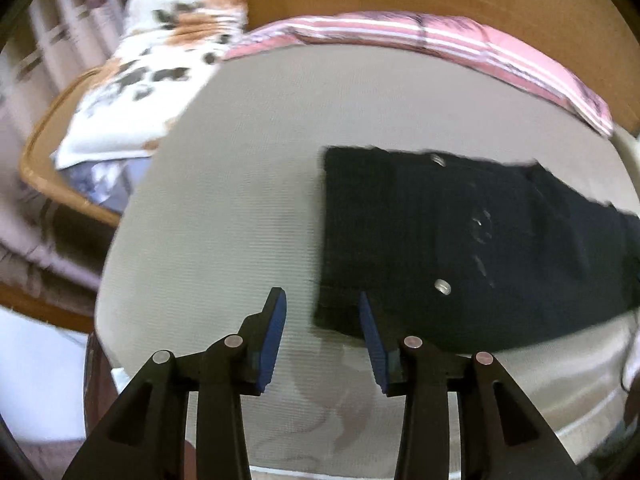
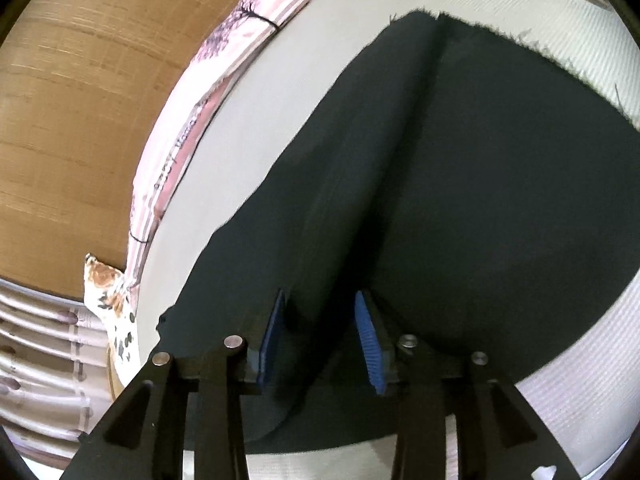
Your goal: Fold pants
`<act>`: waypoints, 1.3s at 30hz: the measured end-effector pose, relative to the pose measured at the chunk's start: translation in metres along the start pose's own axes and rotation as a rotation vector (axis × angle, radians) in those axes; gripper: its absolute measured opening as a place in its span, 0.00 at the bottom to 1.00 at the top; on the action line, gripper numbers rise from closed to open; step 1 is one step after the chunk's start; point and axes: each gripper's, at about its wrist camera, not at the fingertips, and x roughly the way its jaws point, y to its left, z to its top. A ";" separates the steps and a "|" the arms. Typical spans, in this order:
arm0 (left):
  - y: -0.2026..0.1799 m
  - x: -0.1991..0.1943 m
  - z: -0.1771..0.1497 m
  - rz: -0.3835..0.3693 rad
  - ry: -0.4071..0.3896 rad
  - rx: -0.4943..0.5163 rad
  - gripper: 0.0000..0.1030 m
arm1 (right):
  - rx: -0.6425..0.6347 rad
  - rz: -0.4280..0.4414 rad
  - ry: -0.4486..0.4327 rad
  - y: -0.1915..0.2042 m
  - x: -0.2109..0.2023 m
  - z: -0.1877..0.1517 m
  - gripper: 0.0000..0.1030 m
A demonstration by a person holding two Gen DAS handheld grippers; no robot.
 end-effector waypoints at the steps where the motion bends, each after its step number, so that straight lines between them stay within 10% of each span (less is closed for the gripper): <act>1: 0.001 -0.007 0.001 -0.014 -0.028 -0.011 0.39 | -0.003 -0.006 -0.007 0.000 -0.001 0.003 0.34; 8: -0.072 -0.050 0.005 -0.154 -0.206 0.219 0.39 | 0.017 -0.007 -0.032 -0.005 0.002 0.025 0.37; 23: -0.343 -0.014 -0.024 -0.701 -0.084 0.841 0.40 | 0.002 0.025 0.040 0.009 0.001 0.049 0.08; 35: -0.407 0.025 -0.043 -0.718 0.007 0.850 0.39 | -0.078 0.022 0.106 0.049 0.017 0.073 0.08; 39: -0.394 0.039 -0.022 -0.717 0.031 0.734 0.17 | -0.123 0.033 0.129 0.071 0.036 0.083 0.09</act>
